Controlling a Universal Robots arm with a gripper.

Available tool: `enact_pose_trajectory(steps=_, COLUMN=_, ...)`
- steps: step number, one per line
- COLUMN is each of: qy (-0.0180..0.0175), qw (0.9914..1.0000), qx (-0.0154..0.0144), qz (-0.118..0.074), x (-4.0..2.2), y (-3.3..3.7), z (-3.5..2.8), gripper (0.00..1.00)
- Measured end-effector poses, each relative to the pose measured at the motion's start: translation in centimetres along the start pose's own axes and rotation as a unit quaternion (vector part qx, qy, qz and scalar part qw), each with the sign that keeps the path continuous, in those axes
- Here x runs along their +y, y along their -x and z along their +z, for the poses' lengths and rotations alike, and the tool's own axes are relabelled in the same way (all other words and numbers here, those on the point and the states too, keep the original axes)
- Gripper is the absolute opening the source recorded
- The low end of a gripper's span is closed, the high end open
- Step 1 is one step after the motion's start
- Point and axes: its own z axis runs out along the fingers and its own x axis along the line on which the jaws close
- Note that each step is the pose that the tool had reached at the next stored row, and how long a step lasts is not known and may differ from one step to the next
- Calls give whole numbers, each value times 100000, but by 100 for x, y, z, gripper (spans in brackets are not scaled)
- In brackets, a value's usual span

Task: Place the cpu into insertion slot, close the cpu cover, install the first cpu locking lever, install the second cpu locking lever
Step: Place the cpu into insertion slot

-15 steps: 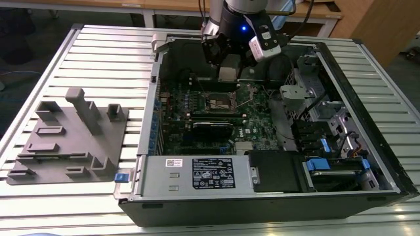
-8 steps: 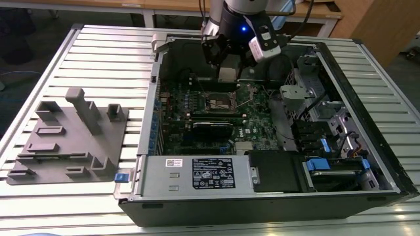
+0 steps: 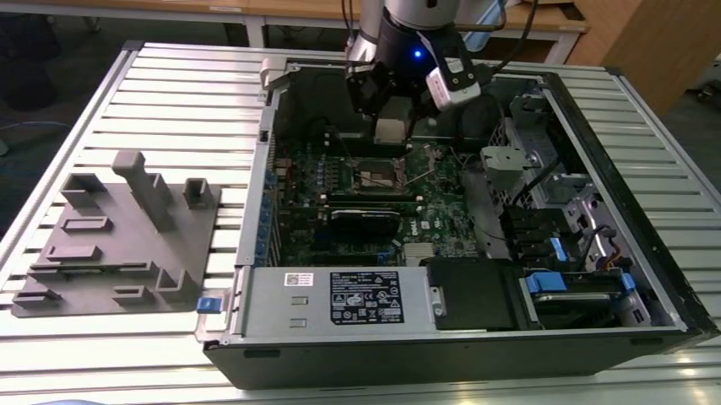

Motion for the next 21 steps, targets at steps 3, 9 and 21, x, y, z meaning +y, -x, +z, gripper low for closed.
enact_pose_trajectory(steps=3, qy=2, qw=100000, qx=-90, qz=6, x=-6, y=0, z=68, gripper=54)
enact_pose_trajectory(steps=9, qy=17, qw=99998, qx=-691, qz=-79, x=-13, y=-8, z=145, gripper=54)
enact_pose_trajectory(steps=21, qy=-81, qw=99997, qx=-764, qz=-85, x=-15, y=-45, z=259, gripper=54)
